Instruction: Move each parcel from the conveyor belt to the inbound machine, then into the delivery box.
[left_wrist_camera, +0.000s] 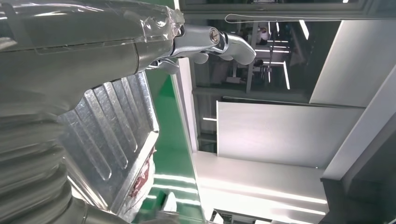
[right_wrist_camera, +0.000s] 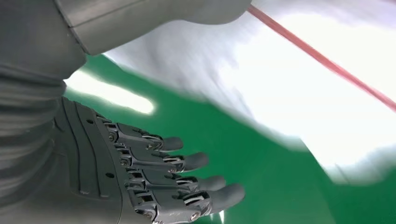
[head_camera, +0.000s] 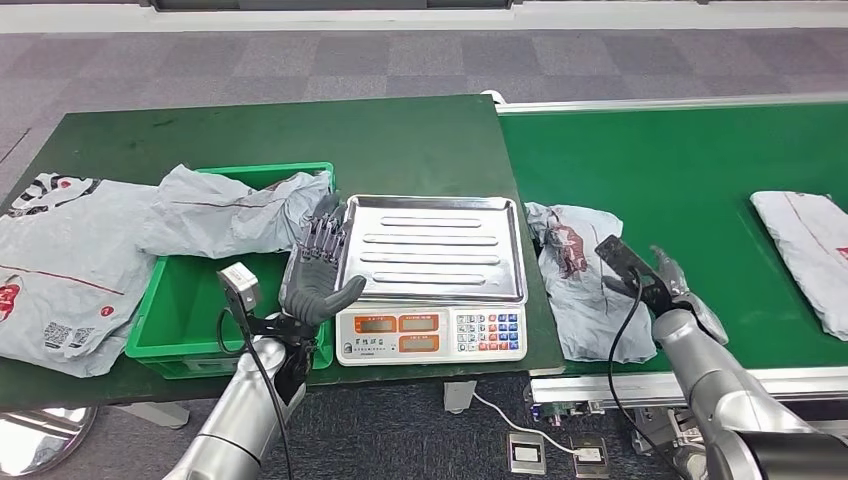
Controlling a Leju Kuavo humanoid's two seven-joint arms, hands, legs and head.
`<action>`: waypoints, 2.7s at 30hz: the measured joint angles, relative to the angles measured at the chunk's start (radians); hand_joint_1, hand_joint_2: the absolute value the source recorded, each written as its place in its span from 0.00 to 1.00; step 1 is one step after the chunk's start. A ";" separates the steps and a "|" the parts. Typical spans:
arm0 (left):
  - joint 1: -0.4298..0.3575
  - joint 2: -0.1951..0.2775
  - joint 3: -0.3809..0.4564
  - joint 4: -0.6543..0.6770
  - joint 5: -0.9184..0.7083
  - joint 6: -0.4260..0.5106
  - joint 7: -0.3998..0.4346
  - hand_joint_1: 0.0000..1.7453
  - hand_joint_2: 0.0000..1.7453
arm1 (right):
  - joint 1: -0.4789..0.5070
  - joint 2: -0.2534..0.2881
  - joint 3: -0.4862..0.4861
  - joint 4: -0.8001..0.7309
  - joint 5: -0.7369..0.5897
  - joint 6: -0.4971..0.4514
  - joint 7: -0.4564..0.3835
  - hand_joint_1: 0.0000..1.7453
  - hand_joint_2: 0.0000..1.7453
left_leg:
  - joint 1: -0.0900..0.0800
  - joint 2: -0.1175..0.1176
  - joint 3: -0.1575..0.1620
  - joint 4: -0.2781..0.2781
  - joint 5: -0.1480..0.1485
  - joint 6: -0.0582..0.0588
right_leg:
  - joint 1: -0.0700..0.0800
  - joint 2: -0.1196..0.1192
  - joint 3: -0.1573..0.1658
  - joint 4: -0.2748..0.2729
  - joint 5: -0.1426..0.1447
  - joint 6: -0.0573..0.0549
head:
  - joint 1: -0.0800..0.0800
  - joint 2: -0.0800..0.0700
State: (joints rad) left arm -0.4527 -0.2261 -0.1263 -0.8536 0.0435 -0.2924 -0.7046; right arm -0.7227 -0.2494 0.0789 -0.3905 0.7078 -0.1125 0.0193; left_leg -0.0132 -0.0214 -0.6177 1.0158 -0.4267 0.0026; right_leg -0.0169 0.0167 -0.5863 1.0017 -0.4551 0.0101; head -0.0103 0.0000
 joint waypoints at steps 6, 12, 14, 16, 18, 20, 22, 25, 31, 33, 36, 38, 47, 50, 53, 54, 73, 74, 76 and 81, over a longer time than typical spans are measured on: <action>-0.025 0.000 -0.012 0.036 0.008 0.015 0.000 0.00 1.00 | 0.003 -0.015 0.106 0.034 0.106 0.290 0.007 0.00 1.00 | 0.000 0.002 0.000 0.000 0.000 0.000 | 0.000 0.000 0.000 0.000 0.000 0.000 | 0.000 0.000; -0.021 -0.001 -0.012 0.044 -0.003 0.024 0.000 0.00 1.00 | -0.007 -0.017 0.196 0.037 0.150 0.351 -0.010 0.00 1.00 | 0.000 0.002 0.000 0.000 0.000 0.000 | 0.000 0.001 0.000 0.000 0.000 0.000 | 0.000 0.000; -0.019 -0.001 -0.012 0.045 -0.004 0.026 0.000 0.00 1.00 | -0.008 -0.017 0.210 0.037 0.152 0.355 -0.013 0.00 1.00 | 0.000 0.002 0.001 0.000 0.000 0.000 | 0.000 0.001 0.000 0.000 0.000 0.000 | 0.000 0.000; -0.018 -0.001 -0.012 0.045 -0.005 0.027 0.000 0.00 1.00 | -0.009 -0.017 0.219 0.037 0.152 0.356 -0.015 0.00 1.00 | 0.000 0.002 0.001 0.000 0.000 0.000 | 0.000 0.001 0.000 0.000 0.000 0.000 | 0.000 0.000; -0.018 -0.001 -0.012 0.045 -0.005 0.027 0.000 0.00 1.00 | -0.009 -0.017 0.224 0.037 0.153 0.357 -0.017 0.50 1.00 | 0.000 0.001 0.001 0.000 0.000 0.000 | 0.000 0.001 0.001 0.000 0.000 0.000 | 0.000 0.000; -0.017 -0.001 -0.012 0.045 -0.005 0.028 0.000 0.00 1.00 | -0.009 -0.017 0.226 0.037 0.149 0.344 -0.025 1.00 1.00 | 0.000 0.001 0.001 0.000 0.000 0.000 | 0.000 0.001 0.001 0.000 0.000 0.000 | 0.000 0.000; -0.015 0.000 -0.012 0.044 -0.004 0.030 0.000 0.00 1.00 | 0.000 -0.014 0.227 0.033 0.125 0.261 -0.070 1.00 1.00 | 0.000 0.001 0.000 0.000 0.000 0.000 | 0.000 0.000 0.002 0.000 0.000 0.000 | 0.000 0.000; -0.004 0.004 -0.012 0.040 -0.003 0.032 0.000 0.00 1.00 | 0.029 0.002 0.218 0.010 0.080 0.059 -0.156 1.00 1.00 | 0.000 0.001 0.000 0.000 0.000 0.000 | 0.000 0.001 0.001 0.000 0.000 0.000 | 0.000 0.000; 0.005 0.008 -0.012 0.033 -0.003 0.032 0.000 0.00 1.00 | 0.057 0.022 0.203 -0.029 0.050 -0.055 -0.195 0.82 1.00 | 0.000 0.002 0.000 0.000 0.000 0.000 | 0.001 0.001 0.000 0.000 0.000 0.000 | 0.000 0.000; 0.006 0.008 -0.012 0.031 -0.001 0.029 0.000 0.00 1.00 | 0.072 0.028 0.181 -0.054 0.017 -0.132 -0.238 1.00 1.00 | 0.000 0.002 0.000 0.000 0.000 0.000 | 0.001 0.001 0.000 0.001 0.000 0.000 | 0.000 0.000; 0.006 0.006 -0.012 0.031 0.002 0.025 0.000 0.00 1.00 | 0.100 0.037 0.130 -0.110 -0.044 -0.217 -0.333 1.00 1.00 | 0.000 0.002 0.000 0.000 0.000 0.000 | 0.001 0.001 0.000 0.000 0.000 0.000 | 0.000 0.000; 0.006 0.004 -0.012 0.031 0.002 0.025 0.000 0.00 1.00 | 0.121 0.039 0.098 -0.154 -0.084 -0.232 -0.390 1.00 1.00 | 0.000 0.001 0.000 0.000 0.000 0.000 | 0.001 0.000 0.000 0.000 0.000 0.000 | 0.000 0.000; 0.006 0.003 -0.012 0.031 0.002 0.013 0.000 0.00 1.00 | 0.203 0.053 -0.002 -0.315 -0.169 -0.282 -0.511 1.00 1.00 | 0.000 0.001 -0.001 0.000 0.000 0.000 | 0.000 0.000 -0.001 0.000 0.000 0.000 | 0.000 0.000; 0.006 0.002 -0.012 0.031 0.002 0.012 0.000 0.00 1.00 | 0.212 0.056 -0.014 -0.335 -0.173 -0.282 -0.513 1.00 1.00 | 0.000 0.001 -0.001 0.000 0.000 0.000 | 0.000 0.000 -0.001 0.000 0.000 0.000 | 0.000 0.000; 0.006 0.001 -0.012 0.031 0.002 0.011 0.000 0.00 1.00 | 0.218 0.058 -0.017 -0.347 -0.174 -0.283 -0.515 1.00 1.00 | 0.000 0.001 -0.001 0.000 0.000 0.000 | 0.000 0.000 -0.001 0.000 0.000 0.000 | 0.000 0.000; 0.006 0.001 -0.012 0.031 0.002 0.011 0.000 0.00 1.00 | 0.219 0.058 -0.017 -0.349 -0.175 -0.285 -0.516 1.00 1.00 | 0.000 0.001 -0.001 0.000 0.000 0.000 | 0.000 0.000 -0.001 0.000 0.000 0.000 | 0.000 0.000; -0.010 -0.008 -0.012 0.051 -0.010 0.057 0.000 0.00 1.00 | 0.311 0.046 -0.219 -0.784 -0.224 -0.578 -0.703 1.00 1.00 | -0.001 -0.004 -0.003 0.000 0.000 0.000 | -0.001 -0.004 -0.001 0.000 -0.001 0.001 | 0.000 0.000; -0.011 -0.009 -0.012 0.053 -0.010 0.062 0.000 0.00 1.00 | 0.319 0.047 -0.230 -0.847 -0.214 -0.582 -0.709 1.00 1.00 | -0.001 -0.003 -0.003 0.000 0.000 0.000 | -0.001 -0.004 -0.001 0.000 -0.001 0.001 | 0.000 0.000; -0.017 -0.016 -0.012 0.061 -0.005 0.069 0.000 0.00 1.00 | 0.345 0.061 -0.247 -1.047 -0.171 -0.587 -0.718 1.00 1.00 | -0.001 -0.001 -0.002 0.000 0.000 0.000 | 0.000 -0.003 -0.002 0.000 -0.001 0.000 | 0.000 0.000; -0.022 -0.039 -0.012 0.066 0.002 0.068 0.000 0.00 1.00 | 0.295 0.109 -0.157 -1.163 -0.022 -0.530 -0.664 1.00 1.00 | -0.001 -0.001 -0.003 0.000 0.000 0.000 | 0.000 -0.002 -0.001 0.001 -0.001 0.000 | 0.000 0.000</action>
State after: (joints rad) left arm -0.4751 -0.2652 -0.1381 -0.7871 0.0453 -0.2239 -0.7046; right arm -0.4279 -0.1399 -0.0786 -1.5534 0.6862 -0.6420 -0.6451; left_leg -0.0137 -0.0221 -0.6206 1.0155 -0.4266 0.0026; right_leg -0.0173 0.0151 -0.5876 1.0026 -0.4562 0.0103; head -0.0103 0.0000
